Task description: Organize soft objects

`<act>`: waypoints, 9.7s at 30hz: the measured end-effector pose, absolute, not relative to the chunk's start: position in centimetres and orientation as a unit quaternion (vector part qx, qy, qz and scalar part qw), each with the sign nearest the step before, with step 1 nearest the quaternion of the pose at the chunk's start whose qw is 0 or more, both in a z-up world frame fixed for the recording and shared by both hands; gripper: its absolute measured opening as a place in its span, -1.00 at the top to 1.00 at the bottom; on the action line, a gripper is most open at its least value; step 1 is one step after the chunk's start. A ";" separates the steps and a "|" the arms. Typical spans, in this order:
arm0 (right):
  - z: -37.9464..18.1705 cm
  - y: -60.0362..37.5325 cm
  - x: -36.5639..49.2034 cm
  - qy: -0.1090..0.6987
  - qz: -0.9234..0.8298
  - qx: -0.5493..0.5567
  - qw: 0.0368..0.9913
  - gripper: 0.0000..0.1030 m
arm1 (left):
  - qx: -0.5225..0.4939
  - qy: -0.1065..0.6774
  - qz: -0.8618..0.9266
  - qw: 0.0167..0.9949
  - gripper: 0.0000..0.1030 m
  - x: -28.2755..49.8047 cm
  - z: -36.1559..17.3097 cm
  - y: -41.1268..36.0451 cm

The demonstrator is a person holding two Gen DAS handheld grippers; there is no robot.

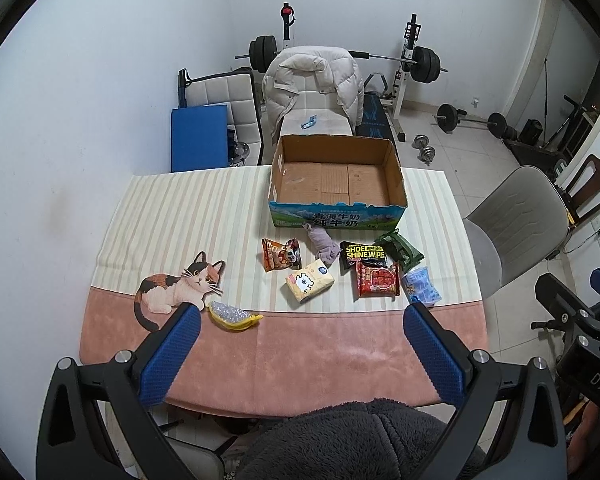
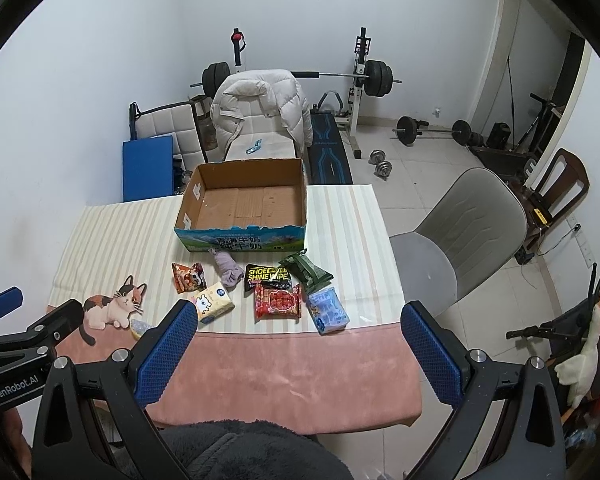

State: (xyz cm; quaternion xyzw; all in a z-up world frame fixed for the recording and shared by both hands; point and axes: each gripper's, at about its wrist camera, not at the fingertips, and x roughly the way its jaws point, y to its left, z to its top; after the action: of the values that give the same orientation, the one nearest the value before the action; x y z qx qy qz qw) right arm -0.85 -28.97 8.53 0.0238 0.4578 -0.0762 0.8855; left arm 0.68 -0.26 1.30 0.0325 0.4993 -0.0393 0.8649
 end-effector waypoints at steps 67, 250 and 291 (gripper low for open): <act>-39.2 -11.5 19.9 0.775 0.021 0.040 0.630 -0.44 | -0.016 0.770 0.013 0.638 0.02 18.5 -43.5 14.7; -29.7 -25.8 39.9 0.732 -0.013 0.090 0.676 -1.00 | 0.012 0.728 -0.091 0.679 -0.90 51.2 -28.6 -7.9; -32.1 -31.8 12.5 0.685 -0.068 0.235 0.686 -1.00 | -0.003 0.730 -0.042 0.682 -0.95 29.5 -38.2 -0.2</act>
State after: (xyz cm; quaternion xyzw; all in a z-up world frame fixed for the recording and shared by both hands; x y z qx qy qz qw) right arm 12.50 -31.80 -32.11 0.2353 0.6848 -0.0684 0.6863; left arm 29.48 -0.18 -38.24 -0.0034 0.7304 -0.0424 0.6817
